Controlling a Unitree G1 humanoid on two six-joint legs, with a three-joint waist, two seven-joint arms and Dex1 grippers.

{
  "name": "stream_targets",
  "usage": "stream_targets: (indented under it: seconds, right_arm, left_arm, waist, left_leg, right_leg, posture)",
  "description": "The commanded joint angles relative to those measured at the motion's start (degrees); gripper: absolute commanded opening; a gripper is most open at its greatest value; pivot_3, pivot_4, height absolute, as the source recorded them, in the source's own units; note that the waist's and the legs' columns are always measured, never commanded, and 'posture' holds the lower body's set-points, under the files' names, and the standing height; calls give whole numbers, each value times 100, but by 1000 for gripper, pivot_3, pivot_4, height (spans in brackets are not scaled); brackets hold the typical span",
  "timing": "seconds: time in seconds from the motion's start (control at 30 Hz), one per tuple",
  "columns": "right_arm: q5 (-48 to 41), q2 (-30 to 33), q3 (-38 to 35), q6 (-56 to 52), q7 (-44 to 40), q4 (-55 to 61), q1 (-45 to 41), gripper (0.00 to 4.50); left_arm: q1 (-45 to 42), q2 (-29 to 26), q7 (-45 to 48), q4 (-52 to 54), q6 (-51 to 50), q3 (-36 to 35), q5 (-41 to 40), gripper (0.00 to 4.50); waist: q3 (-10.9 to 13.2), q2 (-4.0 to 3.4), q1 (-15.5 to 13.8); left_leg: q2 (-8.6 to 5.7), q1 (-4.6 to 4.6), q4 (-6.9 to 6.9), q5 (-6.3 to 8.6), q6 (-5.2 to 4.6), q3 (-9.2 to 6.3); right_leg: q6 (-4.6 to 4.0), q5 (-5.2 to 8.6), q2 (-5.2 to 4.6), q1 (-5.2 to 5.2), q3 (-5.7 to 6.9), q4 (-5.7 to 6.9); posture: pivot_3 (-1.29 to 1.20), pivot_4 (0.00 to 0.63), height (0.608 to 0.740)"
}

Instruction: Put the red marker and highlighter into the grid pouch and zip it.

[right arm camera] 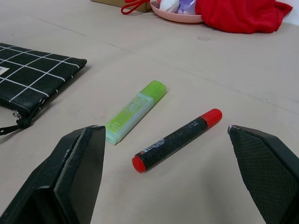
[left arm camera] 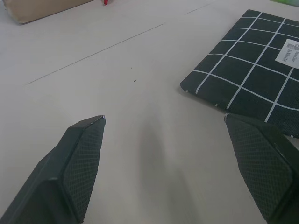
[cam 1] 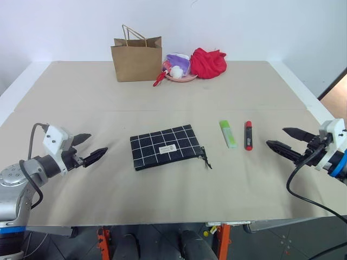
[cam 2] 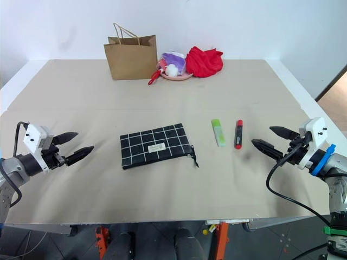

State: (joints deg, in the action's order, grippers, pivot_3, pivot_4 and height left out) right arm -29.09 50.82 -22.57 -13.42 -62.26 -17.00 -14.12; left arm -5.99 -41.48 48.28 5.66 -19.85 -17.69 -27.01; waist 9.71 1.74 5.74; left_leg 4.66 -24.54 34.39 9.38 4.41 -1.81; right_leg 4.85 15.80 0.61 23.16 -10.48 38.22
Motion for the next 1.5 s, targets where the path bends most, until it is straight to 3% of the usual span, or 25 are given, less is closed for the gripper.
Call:
stream_targets:
  seconds: [0.03,0.63,0.77,0.97,1.0,1.03,1.3,1.5]
  right_arm:
    - [-35,61,-57,2,-22,195,-144,4500]
    - [36,25,41,-7,82,322,-454,4500]
    - [-34,-602,685,-416,582,1134,-1022,4500]
    - [317,-1680,1759,-780,1229,1821,-1277,4500]
    - [473,-1859,1944,-689,1338,1808,-1295,4023]
    - [632,-1994,2097,-591,1420,1760,-1296,3810]
    - [1209,-2547,2560,-193,1762,1342,-1102,82]
    - [1513,-2679,2752,208,1694,1082,-969,82]
  left_arm:
    - [-120,-125,249,170,131,13,-76,4221]
    - [-620,-168,930,-191,739,360,236,4221]
    - [-385,46,1040,705,669,980,196,4221]
    - [7,206,1092,1084,737,1499,296,4221]
    - [23,238,1063,1086,756,1549,324,4500]
    - [31,266,1041,1091,762,1588,341,4500]
    - [78,392,941,1210,706,1698,338,4500]
    - [75,436,876,1219,711,1727,351,4500]
  waist:
    - [0,0,0]
    - [5,-9,0]
    - [8,-19,43]
    - [8,-23,4]
    - [8,-23,-7]
    - [8,-23,-12]
    - [9,-25,-25]
    - [9,-25,-4]
  left_leg:
    - [0,0,0,0,0,0]
    - [0,-1,-1,1,-1,1]
    - [5,5,2,0,-1,4]
    - [5,3,-1,-2,-3,-2]
    - [4,0,0,-2,-3,-4]
    - [3,-3,0,-2,-3,-5]
    - [3,-10,2,-2,-3,-4]
    - [4,-6,3,-2,-3,-5]
  right_leg:
    - [0,0,0,0,0,0]
    - [8,-3,0,0,0,0]
    - [6,-15,2,1,-1,1]
    - [6,-6,6,6,0,20]
    - [4,-4,6,7,0,21]
    - [4,-4,5,8,0,20]
    - [4,-3,3,11,3,18]
    - [3,-4,5,11,5,20]
  posture:
    - [0,150,740]
    - [0,150,740]
    - [0,150,740]
    - [0,150,740]
    - [0,150,740]
    - [0,150,740]
    - [0,150,740]
    - [0,150,740]
